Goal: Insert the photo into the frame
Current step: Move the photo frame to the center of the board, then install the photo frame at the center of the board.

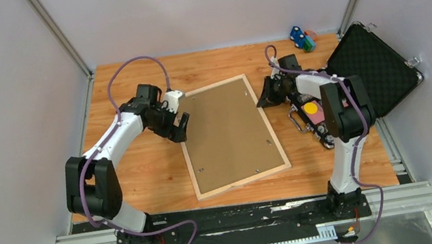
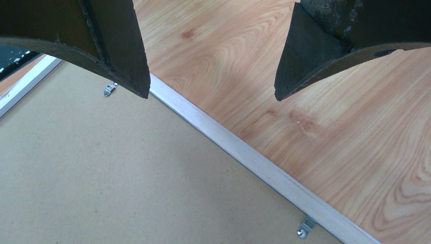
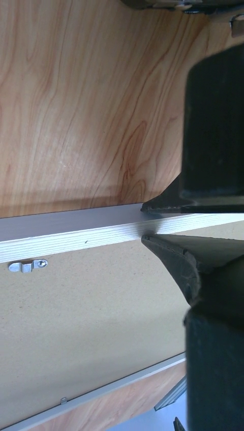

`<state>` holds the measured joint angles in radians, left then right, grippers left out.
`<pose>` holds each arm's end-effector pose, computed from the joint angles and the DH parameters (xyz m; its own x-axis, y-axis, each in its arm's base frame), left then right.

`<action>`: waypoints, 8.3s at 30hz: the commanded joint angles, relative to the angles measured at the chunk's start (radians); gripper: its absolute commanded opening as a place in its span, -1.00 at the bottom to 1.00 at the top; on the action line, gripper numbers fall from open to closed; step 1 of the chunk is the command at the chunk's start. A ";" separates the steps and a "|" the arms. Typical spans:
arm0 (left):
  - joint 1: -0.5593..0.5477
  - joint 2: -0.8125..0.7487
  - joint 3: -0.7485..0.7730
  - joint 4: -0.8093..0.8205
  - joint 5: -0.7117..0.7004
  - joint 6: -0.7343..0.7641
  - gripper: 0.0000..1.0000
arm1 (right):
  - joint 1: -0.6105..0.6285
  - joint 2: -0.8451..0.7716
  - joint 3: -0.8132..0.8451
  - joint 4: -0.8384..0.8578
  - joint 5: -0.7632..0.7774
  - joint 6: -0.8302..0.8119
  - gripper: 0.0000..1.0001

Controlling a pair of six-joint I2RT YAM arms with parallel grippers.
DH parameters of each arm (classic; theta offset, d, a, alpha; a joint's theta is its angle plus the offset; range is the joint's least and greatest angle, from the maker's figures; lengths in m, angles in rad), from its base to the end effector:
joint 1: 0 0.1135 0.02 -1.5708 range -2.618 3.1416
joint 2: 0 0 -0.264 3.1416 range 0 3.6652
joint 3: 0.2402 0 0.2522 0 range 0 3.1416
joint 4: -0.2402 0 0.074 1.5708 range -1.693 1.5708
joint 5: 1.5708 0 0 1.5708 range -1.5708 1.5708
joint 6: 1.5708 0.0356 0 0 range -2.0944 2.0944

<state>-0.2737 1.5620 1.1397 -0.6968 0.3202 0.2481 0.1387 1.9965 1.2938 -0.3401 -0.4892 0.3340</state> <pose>0.2981 -0.0953 0.2348 -0.7442 0.4510 -0.4927 0.5896 0.7901 -0.1673 0.4016 0.0730 0.1503 -0.9251 0.1630 -0.3429 -0.0563 0.8342 0.5486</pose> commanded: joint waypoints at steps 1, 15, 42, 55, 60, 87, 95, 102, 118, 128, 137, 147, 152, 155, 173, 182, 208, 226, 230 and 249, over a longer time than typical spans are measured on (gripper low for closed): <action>-0.009 0.020 0.018 0.046 0.053 -0.021 1.00 | -0.020 -0.041 -0.035 0.085 0.065 0.045 -1.00; -0.080 0.076 -0.053 0.067 0.031 0.013 1.00 | -0.042 -0.069 -0.092 0.166 -0.034 0.135 -1.00; -0.081 -0.050 -0.092 0.057 -0.110 0.023 1.00 | 0.060 -0.062 -0.007 0.109 0.089 -0.194 -0.01; -0.081 -0.059 -0.102 0.056 -0.110 0.019 1.00 | 0.089 0.018 0.031 0.089 0.158 -0.174 -0.38; -0.080 -0.053 -0.108 0.062 -0.108 0.020 1.00 | 0.087 0.040 0.046 0.086 0.178 -0.122 -0.73; -0.081 0.043 -0.092 0.106 -0.062 0.032 1.00 | -0.003 0.010 -0.056 0.133 0.242 0.063 -1.00; -0.082 0.052 -0.080 0.104 -0.027 0.031 1.00 | -0.003 -0.036 -0.093 0.139 0.237 0.055 -0.99; -0.092 0.049 -0.084 0.108 -0.020 0.030 1.00 | -0.001 -0.054 -0.102 0.145 0.248 0.028 -0.20; -0.096 0.004 -0.092 0.087 -0.044 0.037 1.00 | 0.059 -0.073 -0.018 0.089 0.352 -0.045 0.32; -0.174 -0.014 -0.109 0.067 -0.015 0.073 1.00 | 0.066 -0.088 -0.034 0.092 0.287 -0.082 0.28; -0.285 0.031 -0.120 0.092 -0.066 0.074 1.00 | 0.066 -0.088 -0.046 0.108 0.244 -0.103 0.20; -0.315 0.074 -0.110 0.152 -0.173 0.026 1.00 | 0.065 -0.086 -0.054 0.113 0.226 -0.113 0.17; -0.314 0.075 -0.114 0.178 -0.232 0.003 0.99 | 0.067 -0.084 -0.056 0.116 0.222 -0.115 0.14; -0.314 0.073 -0.120 0.188 -0.260 -0.012 0.97 | 0.065 -0.081 -0.056 0.117 0.220 -0.116 0.12; -0.314 0.039 -0.125 0.197 -0.314 -0.004 0.99 | 0.127 -0.144 0.003 0.093 0.407 -0.159 0.21; -0.314 -0.007 -0.142 0.204 -0.361 0.037 1.00 | 0.271 -0.127 0.120 0.050 0.737 -0.418 0.30; -0.313 0.047 -0.125 0.201 -0.327 0.022 1.00 | 0.282 -0.052 0.113 0.050 0.786 -0.497 0.27; -0.313 0.045 -0.120 0.202 -0.305 0.012 1.00 | 0.176 0.000 0.088 0.019 0.557 -0.379 0.01; -0.313 0.043 -0.121 0.201 -0.305 0.013 1.00 | 0.174 0.016 0.090 0.016 0.544 -0.372 0.00; -0.312 0.038 -0.124 0.201 -0.310 0.013 1.00 | 0.137 0.049 0.096 0.008 0.512 -0.357 -0.64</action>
<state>-0.5850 1.6169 0.9977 -0.5194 0.0025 0.2741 0.2916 2.0144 1.3861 -0.3237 0.0299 -0.0322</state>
